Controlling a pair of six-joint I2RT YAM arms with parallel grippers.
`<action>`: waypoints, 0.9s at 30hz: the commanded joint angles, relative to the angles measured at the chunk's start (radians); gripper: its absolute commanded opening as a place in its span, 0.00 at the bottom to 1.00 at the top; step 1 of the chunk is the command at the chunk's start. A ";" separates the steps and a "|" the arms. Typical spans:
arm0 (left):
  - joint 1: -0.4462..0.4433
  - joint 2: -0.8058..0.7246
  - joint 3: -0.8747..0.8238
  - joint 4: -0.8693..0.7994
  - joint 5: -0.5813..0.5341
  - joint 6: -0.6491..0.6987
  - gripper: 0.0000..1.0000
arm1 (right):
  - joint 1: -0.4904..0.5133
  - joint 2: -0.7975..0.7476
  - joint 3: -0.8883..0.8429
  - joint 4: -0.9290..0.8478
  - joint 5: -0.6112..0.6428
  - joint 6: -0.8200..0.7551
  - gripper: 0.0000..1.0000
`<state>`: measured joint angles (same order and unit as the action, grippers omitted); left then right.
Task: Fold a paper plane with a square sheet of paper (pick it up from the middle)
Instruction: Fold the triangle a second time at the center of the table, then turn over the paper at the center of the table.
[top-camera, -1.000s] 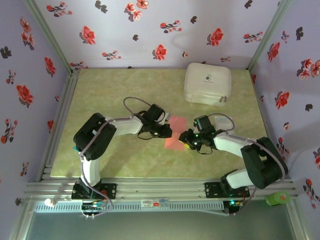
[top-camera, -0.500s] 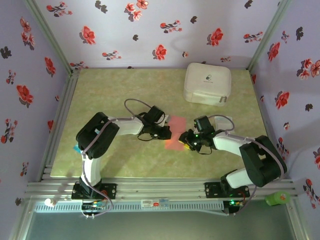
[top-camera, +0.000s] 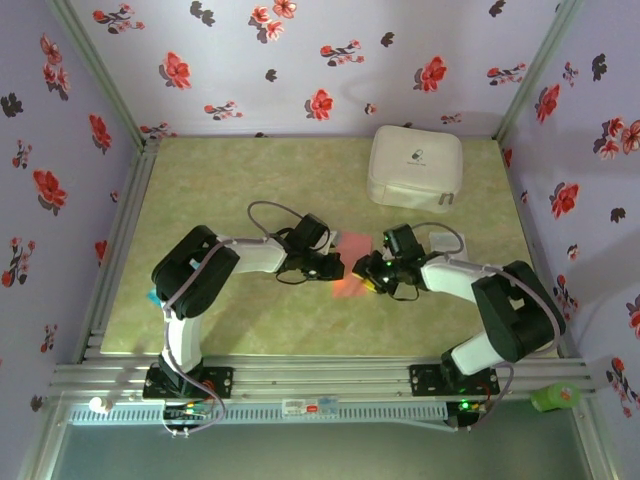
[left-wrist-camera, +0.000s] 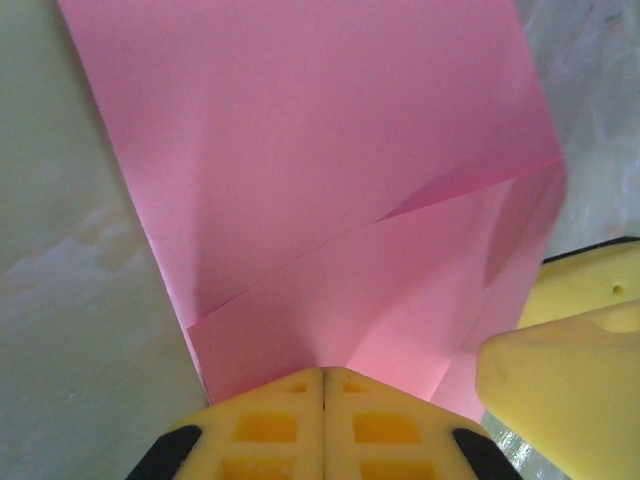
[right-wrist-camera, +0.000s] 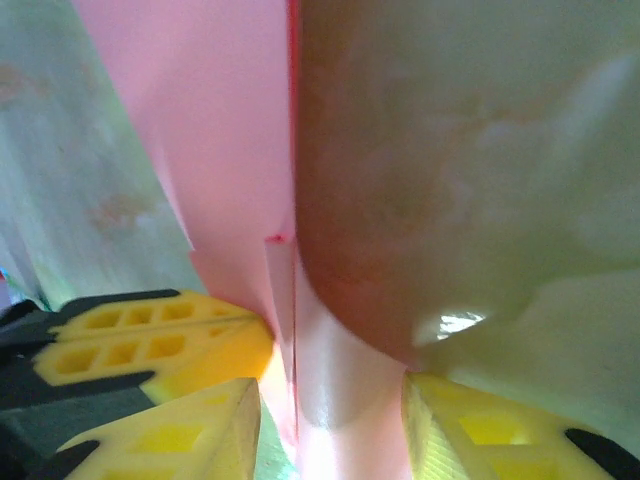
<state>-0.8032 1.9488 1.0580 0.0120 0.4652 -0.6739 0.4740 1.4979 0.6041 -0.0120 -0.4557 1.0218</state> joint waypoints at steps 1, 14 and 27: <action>-0.013 -0.012 -0.029 -0.046 -0.013 -0.006 0.07 | -0.018 0.019 0.030 0.038 0.007 -0.030 0.42; -0.013 -0.014 -0.027 -0.038 -0.014 -0.018 0.07 | -0.092 0.070 0.054 0.117 -0.070 -0.092 0.42; -0.013 -0.032 -0.041 0.005 -0.021 -0.057 0.07 | -0.124 0.121 0.016 0.248 -0.103 -0.077 0.32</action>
<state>-0.8070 1.9396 1.0420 0.0296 0.4599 -0.7116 0.3584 1.6093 0.6334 0.1665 -0.5430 0.9501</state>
